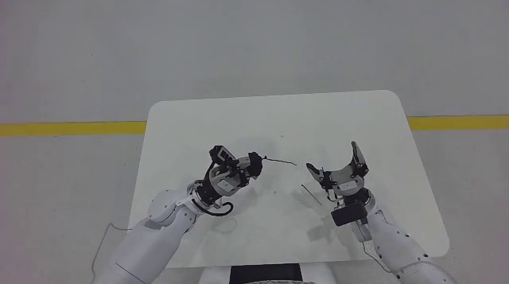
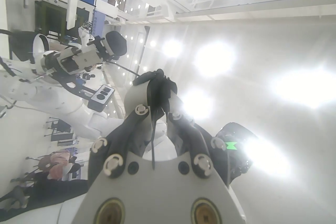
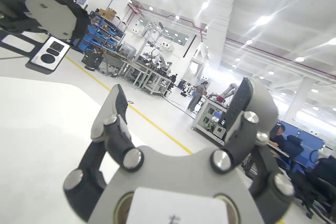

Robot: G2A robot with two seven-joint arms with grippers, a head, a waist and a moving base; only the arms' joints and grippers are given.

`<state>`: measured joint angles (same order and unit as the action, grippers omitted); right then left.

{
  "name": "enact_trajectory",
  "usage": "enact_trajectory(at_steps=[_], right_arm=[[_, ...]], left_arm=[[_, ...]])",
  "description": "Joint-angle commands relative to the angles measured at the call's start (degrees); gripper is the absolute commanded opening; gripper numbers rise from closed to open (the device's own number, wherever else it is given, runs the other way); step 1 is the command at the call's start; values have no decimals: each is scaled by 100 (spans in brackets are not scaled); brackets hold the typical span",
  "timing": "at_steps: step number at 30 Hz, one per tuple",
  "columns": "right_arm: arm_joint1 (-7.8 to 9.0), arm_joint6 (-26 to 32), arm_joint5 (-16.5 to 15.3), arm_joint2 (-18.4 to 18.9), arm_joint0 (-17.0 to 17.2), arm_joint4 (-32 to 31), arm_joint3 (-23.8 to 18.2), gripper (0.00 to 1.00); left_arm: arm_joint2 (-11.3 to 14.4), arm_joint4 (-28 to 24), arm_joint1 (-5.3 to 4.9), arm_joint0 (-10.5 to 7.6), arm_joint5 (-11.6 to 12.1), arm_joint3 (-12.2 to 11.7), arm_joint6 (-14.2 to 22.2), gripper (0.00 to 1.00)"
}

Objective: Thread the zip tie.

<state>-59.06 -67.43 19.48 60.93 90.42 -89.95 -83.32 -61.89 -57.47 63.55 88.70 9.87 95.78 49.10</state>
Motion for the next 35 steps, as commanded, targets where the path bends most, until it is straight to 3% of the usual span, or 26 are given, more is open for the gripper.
enact_trajectory(at_steps=[1, 7, 35], right_arm=[[17, -42, 0, 194, 194, 0, -200, 100], [-54, -161, 0, 630, 665, 241, -574, 100], [-54, -161, 0, 630, 665, 241, -574, 100]], left_arm=[[21, -34, 2, 8, -19, 23, 78, 0], [-16, -66, -7, 47, -11, 77, 204, 0], [-16, -66, -7, 47, -11, 77, 204, 0]])
